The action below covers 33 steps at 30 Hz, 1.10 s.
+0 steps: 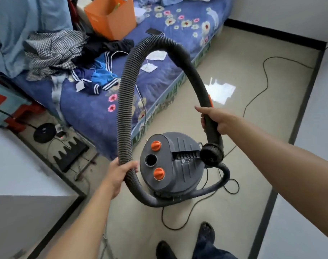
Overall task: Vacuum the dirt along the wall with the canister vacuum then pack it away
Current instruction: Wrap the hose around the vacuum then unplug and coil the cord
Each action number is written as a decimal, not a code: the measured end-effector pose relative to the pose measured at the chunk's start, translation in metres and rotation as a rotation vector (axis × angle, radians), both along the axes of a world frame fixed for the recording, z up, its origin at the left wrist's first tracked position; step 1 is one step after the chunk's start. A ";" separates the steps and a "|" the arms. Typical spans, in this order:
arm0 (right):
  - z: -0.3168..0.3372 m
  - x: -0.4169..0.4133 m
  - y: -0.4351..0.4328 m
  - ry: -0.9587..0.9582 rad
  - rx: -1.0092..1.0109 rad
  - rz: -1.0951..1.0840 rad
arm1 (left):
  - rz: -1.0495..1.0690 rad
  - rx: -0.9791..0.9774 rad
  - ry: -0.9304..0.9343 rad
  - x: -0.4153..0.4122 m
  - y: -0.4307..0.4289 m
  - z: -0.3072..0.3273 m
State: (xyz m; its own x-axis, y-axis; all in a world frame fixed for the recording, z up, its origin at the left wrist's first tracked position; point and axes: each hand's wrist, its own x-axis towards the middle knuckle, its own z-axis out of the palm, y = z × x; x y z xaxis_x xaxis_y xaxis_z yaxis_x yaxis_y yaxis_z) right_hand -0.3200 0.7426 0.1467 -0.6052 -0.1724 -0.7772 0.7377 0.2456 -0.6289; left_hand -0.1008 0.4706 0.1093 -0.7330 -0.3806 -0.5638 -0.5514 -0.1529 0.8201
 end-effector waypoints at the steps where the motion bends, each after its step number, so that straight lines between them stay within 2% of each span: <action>1: -0.001 -0.005 -0.002 -0.005 -0.016 -0.006 | -0.010 -0.031 -0.052 0.003 0.014 -0.019; 4: -0.011 -0.018 0.006 -0.010 0.001 -0.061 | 0.047 -0.150 -0.185 0.018 0.037 -0.067; 6: -0.027 -0.023 0.021 -0.011 0.074 -0.108 | 0.107 -0.203 -0.217 0.015 0.024 -0.080; 11: -0.091 0.008 0.049 -0.046 0.233 -0.298 | 0.106 -0.374 -0.095 -0.046 -0.054 -0.079; 16: -0.158 0.091 0.036 -0.141 0.315 -0.564 | -0.264 -0.599 -0.066 -0.126 -0.100 -0.085; 24: -0.204 0.240 -0.027 -0.251 0.478 -0.836 | -0.723 -0.654 -0.059 -0.221 -0.127 -0.125; 28: -0.220 0.282 -0.040 -0.287 0.553 -0.894 | -0.853 -0.704 -0.087 -0.240 -0.101 -0.147; 33: -0.277 0.302 -0.047 -0.498 0.527 -0.799 | -0.960 -0.726 -0.061 -0.256 -0.059 -0.200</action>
State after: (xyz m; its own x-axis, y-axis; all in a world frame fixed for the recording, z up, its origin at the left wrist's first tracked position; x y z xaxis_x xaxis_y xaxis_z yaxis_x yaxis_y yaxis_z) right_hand -0.0178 0.6959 -0.1303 0.0110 0.5609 -0.8278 0.9483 -0.2684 -0.1692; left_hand -0.3566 0.4114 -0.0909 -0.8704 0.0627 -0.4883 -0.2285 0.8270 0.5136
